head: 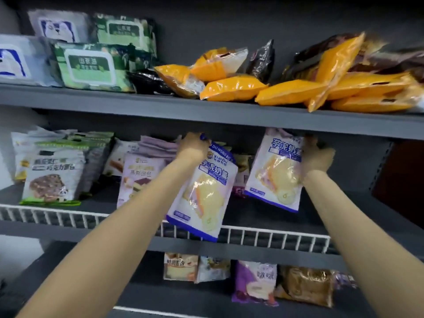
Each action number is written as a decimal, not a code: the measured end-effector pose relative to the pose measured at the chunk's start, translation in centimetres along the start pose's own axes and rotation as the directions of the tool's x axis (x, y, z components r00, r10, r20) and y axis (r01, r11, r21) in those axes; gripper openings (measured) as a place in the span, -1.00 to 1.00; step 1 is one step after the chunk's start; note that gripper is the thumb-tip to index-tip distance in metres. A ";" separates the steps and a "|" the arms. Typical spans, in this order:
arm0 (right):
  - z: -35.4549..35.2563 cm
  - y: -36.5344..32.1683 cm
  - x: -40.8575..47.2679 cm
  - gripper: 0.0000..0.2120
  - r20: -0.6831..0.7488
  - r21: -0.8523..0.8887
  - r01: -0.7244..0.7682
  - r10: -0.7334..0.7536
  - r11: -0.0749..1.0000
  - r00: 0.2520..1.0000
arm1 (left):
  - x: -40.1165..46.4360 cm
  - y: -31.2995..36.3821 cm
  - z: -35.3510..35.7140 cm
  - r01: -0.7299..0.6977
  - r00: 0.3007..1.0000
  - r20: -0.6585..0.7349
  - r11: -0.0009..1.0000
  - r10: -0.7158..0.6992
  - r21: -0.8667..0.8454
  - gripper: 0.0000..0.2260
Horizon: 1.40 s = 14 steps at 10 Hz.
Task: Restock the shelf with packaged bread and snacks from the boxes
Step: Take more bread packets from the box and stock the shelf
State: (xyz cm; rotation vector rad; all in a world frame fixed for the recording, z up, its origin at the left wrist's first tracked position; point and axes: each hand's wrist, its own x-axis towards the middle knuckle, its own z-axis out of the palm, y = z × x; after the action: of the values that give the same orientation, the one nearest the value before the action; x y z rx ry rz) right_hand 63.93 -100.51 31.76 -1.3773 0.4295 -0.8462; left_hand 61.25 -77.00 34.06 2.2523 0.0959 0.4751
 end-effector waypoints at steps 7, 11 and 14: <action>2.6 7.3 7.7 -0.01 0.629 -0.407 0.407 -0.072 0.818 0.774 | 2.4 4.4 10.0 0.092 0.975 -0.156 0.927 -0.158 -0.364 -0.80; 2.2 9.3 10.6 -0.22 0.780 -0.614 0.684 0.172 0.394 0.602 | 1.8 4.2 11.5 0.115 0.991 0.012 0.797 -0.134 -0.593 -0.92; -1.2 7.4 8.9 -0.45 0.739 -0.008 0.153 -0.097 0.988 0.667 | 2.2 6.9 14.4 0.182 0.983 0.123 0.722 -0.134 -0.668 -0.93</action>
State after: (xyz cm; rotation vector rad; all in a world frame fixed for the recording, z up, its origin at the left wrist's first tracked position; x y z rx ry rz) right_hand 70.85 -108.12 26.23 -1.6979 -0.2844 -0.3096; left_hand 68.01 -91.36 31.26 1.5111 0.0653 0.2753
